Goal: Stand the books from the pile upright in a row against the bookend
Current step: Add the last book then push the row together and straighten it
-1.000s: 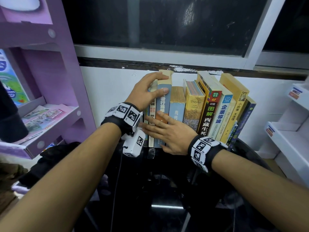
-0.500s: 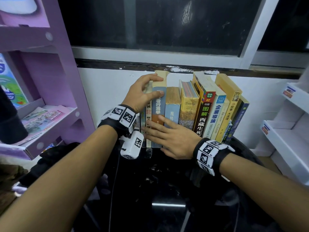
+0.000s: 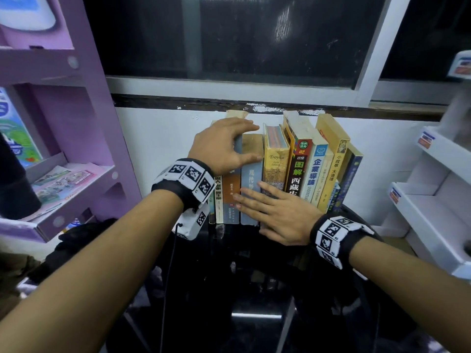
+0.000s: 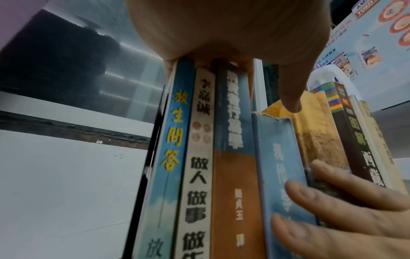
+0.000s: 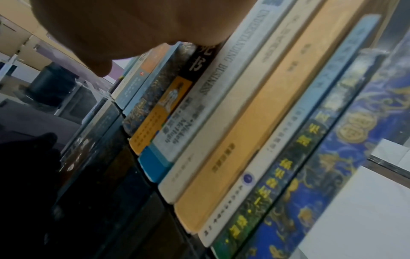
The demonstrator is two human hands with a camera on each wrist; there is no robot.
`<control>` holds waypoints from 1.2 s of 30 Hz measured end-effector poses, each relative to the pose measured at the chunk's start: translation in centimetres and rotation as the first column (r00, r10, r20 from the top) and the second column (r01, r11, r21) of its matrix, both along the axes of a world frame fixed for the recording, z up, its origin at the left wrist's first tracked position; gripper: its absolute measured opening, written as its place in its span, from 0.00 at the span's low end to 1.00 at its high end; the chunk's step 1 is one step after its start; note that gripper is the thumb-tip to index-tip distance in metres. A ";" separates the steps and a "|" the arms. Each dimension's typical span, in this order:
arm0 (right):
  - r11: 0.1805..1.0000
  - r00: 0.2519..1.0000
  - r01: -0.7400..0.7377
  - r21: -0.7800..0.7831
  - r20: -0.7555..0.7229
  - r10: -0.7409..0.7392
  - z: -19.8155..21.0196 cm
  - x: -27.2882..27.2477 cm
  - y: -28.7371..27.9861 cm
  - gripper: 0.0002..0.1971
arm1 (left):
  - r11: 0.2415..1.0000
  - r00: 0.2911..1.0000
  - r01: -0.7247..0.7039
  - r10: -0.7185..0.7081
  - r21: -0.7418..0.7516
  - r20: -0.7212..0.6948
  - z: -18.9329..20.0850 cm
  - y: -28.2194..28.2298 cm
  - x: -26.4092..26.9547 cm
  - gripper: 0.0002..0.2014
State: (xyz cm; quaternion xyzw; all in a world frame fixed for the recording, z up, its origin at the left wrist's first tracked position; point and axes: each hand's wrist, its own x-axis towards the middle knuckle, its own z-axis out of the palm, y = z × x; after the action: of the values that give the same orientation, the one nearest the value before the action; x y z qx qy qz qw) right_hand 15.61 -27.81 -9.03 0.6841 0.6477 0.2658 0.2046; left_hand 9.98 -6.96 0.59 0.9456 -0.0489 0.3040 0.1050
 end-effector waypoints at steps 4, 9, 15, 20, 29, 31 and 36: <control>1.000 1.000 -0.008 0.028 -0.005 0.008 -0.3 0.3 0.1 0.39 | 1.000 0.998 0.014 -0.015 0.007 0.058 -0.2 -0.1 0.4 0.29; 1.000 1.000 -0.007 0.011 -0.007 0.007 -0.1 1.1 0.3 0.40 | 0.999 0.997 0.049 -0.049 0.010 0.059 -0.4 0.0 0.6 0.17; 1.000 1.000 -0.014 0.016 -0.005 0.014 -0.2 1.5 0.4 0.40 | 0.997 0.995 0.066 -0.068 0.025 0.069 -0.6 0.0 0.6 0.17; 1.000 1.000 -0.005 0.005 0.008 0.005 -0.4 1.6 0.5 0.41 | 0.997 0.992 0.071 -0.072 0.012 0.106 -1.0 0.0 0.8 0.18; 1.000 1.000 -0.019 -0.011 -0.014 0.019 -0.1 0.9 -0.4 0.41 | 0.999 0.998 0.038 -0.039 0.029 0.052 0.0 -0.3 -0.2 0.21; 1.000 1.000 -0.014 -0.001 -0.020 0.014 -0.1 0.8 -1.2 0.40 | 0.996 0.997 0.052 -0.057 0.076 0.055 0.3 -0.4 -0.4 0.24; 0.999 1.000 0.019 0.029 0.000 -0.019 0.2 1.0 -3.3 0.36 | 0.988 0.983 0.112 -0.126 0.106 0.135 1.2 -2.8 -0.5 0.25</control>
State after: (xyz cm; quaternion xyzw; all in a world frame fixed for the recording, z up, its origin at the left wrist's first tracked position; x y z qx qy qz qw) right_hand 16.56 -31.12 -8.84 0.6930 0.6374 0.2732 0.1971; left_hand 9.50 -9.74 1.83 0.9211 -0.1276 0.3604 0.0730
